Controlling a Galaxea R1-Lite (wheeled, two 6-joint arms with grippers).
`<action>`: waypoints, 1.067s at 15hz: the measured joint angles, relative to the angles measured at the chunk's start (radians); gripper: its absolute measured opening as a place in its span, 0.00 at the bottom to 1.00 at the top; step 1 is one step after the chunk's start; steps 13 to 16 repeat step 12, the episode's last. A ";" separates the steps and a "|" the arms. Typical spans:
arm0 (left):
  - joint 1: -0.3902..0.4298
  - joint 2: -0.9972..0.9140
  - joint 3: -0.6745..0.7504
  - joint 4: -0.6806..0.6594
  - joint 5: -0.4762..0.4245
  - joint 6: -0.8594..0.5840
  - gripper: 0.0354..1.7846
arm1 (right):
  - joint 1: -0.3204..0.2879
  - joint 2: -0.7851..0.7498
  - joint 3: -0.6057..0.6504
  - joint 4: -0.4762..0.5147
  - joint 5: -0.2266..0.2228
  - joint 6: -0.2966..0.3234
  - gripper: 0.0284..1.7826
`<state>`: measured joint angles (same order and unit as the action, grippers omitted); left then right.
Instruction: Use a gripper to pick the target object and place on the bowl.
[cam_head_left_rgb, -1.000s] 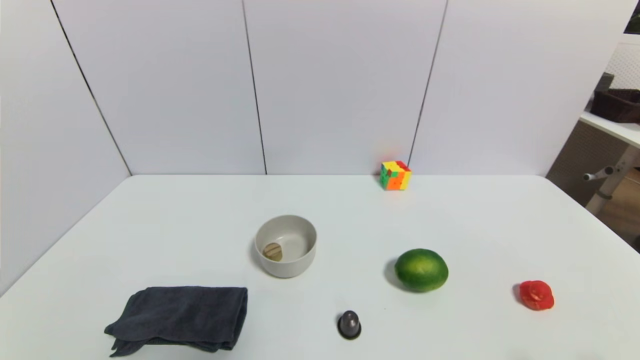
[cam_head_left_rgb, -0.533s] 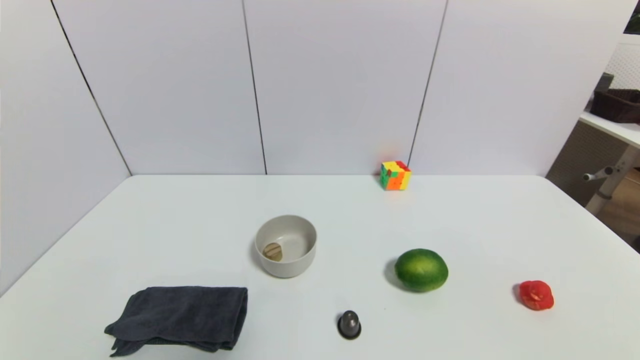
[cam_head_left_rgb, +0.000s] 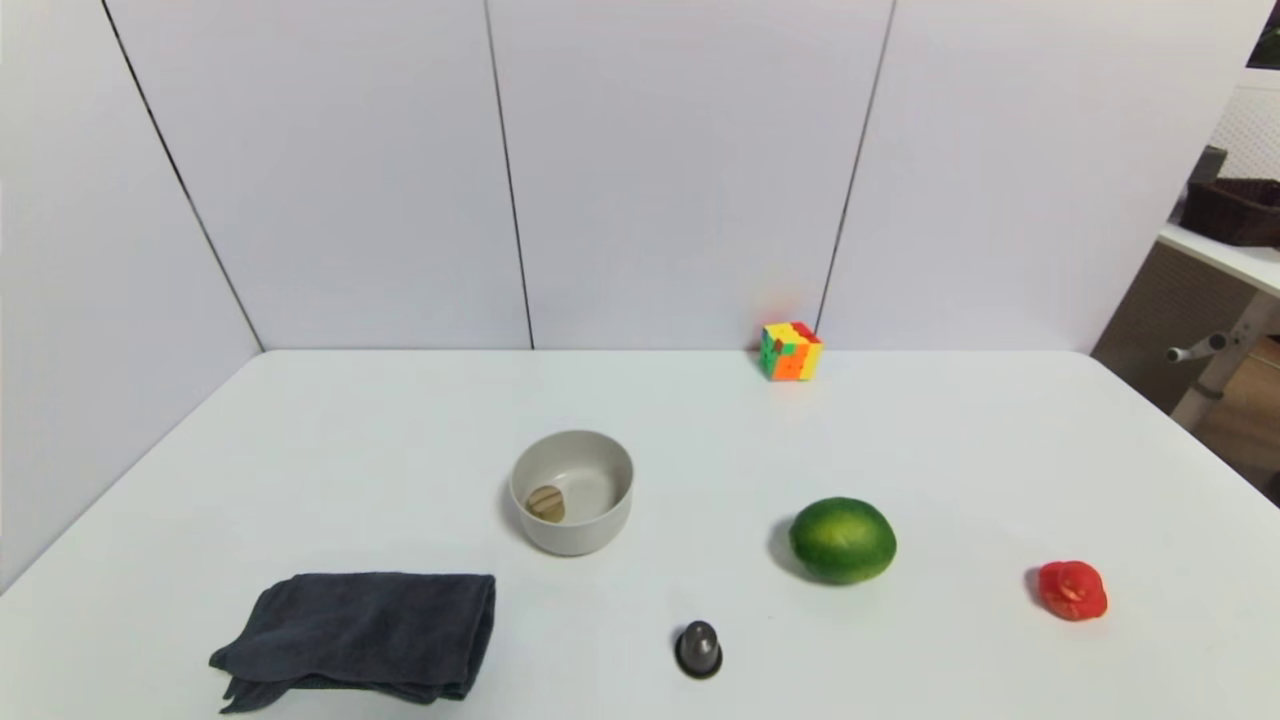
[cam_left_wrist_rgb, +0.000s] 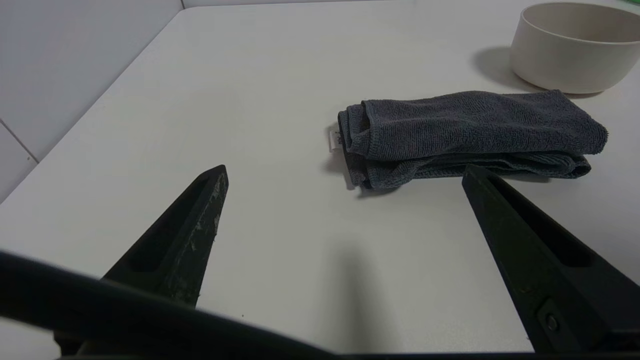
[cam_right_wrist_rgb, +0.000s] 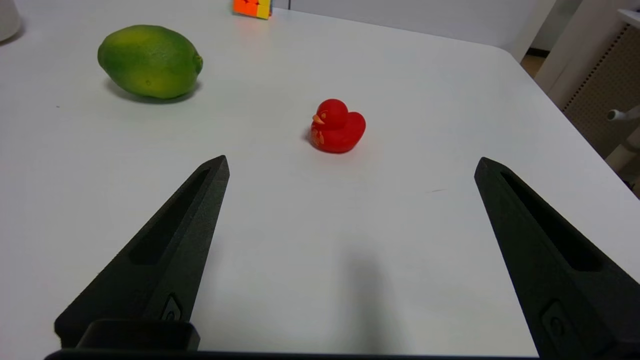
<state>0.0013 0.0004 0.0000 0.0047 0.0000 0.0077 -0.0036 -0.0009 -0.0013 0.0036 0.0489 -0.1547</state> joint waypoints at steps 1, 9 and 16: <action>0.000 0.000 0.000 0.000 0.000 0.000 0.94 | 0.000 -0.001 0.000 0.000 0.000 0.000 0.95; 0.000 0.001 0.000 0.000 0.000 0.000 0.94 | 0.000 -0.001 0.001 0.001 -0.007 0.000 0.95; 0.000 0.001 0.000 0.000 0.000 0.000 0.94 | 0.000 -0.001 0.001 0.002 -0.009 0.008 0.95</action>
